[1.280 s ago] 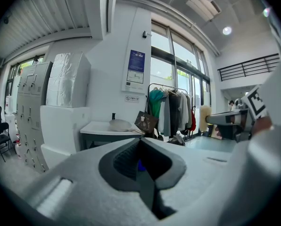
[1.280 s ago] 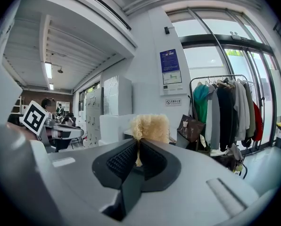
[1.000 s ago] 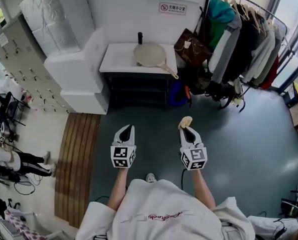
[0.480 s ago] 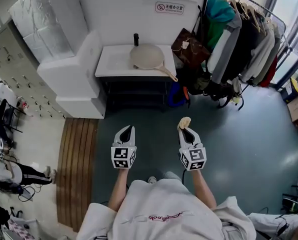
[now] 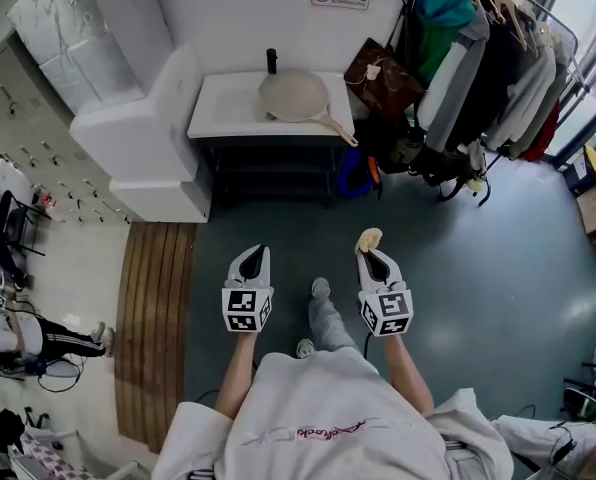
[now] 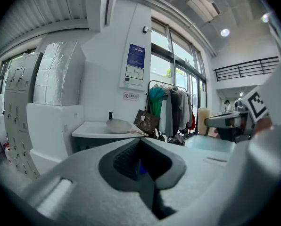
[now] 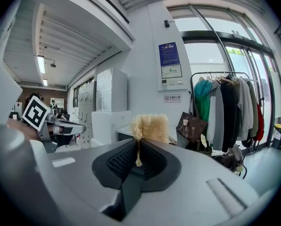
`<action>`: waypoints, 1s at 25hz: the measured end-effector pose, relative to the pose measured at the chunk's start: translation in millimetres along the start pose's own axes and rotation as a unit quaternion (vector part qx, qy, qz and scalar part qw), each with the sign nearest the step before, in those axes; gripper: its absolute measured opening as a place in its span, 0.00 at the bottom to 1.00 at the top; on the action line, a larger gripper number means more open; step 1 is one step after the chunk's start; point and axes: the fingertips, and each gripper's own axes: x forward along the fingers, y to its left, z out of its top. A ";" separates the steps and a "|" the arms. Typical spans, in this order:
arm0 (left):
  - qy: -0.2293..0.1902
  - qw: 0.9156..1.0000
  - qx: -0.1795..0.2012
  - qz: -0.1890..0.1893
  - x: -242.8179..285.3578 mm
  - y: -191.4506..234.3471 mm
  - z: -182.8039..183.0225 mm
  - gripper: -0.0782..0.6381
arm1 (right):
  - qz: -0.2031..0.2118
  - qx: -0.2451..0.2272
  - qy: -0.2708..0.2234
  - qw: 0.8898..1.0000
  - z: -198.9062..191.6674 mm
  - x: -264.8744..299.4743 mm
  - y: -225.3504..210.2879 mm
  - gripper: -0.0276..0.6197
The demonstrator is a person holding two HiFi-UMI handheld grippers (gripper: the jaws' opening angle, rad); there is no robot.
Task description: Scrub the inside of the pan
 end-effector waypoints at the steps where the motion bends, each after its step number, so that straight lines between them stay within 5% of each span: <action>1: -0.001 1.000 0.000 0.000 0.9 0.4 0.4 0.11 | 0.001 -0.001 0.000 1.000 0.1 0.9 0.1 0.08; 25: -0.009 1.000 -0.003 0.003 115.3 31.6 30.0 0.11 | 0.009 0.001 -0.006 1.000 22.2 105.0 -59.4 0.08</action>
